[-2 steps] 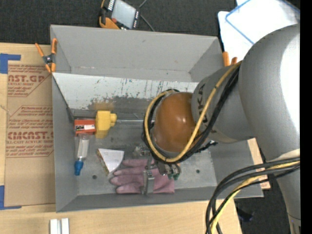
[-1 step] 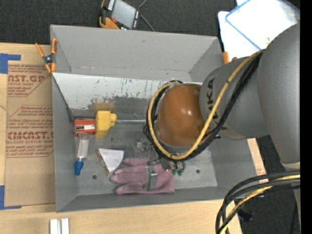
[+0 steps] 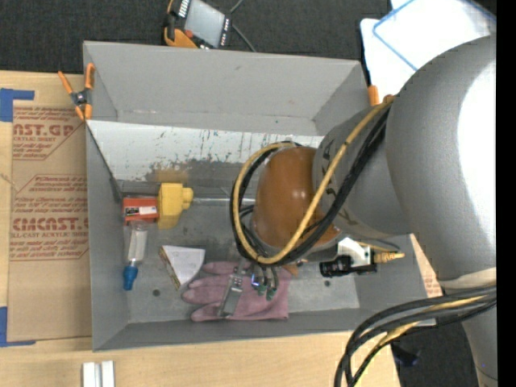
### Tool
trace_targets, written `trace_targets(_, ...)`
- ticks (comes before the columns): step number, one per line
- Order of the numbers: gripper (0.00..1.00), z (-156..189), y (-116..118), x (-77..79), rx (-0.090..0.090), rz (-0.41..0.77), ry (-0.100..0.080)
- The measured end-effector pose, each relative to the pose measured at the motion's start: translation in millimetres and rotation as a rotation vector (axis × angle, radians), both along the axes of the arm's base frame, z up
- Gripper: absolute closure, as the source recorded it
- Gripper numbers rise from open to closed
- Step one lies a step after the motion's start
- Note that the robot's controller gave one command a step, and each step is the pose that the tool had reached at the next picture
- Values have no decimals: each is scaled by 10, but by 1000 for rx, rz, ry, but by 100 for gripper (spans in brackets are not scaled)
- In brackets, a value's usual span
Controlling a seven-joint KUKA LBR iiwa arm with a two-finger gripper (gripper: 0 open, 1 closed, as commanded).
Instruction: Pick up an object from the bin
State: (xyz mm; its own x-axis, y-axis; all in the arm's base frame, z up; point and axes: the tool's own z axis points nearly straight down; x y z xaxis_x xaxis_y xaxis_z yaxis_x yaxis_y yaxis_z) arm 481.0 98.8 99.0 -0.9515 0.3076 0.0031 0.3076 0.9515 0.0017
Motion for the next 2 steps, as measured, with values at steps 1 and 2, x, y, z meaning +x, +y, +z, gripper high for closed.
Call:
trace_targets(1,0,-286,-129,66,1,301,-18)
trace_targets(2,100,-288,-7,-11,0,84,-2)
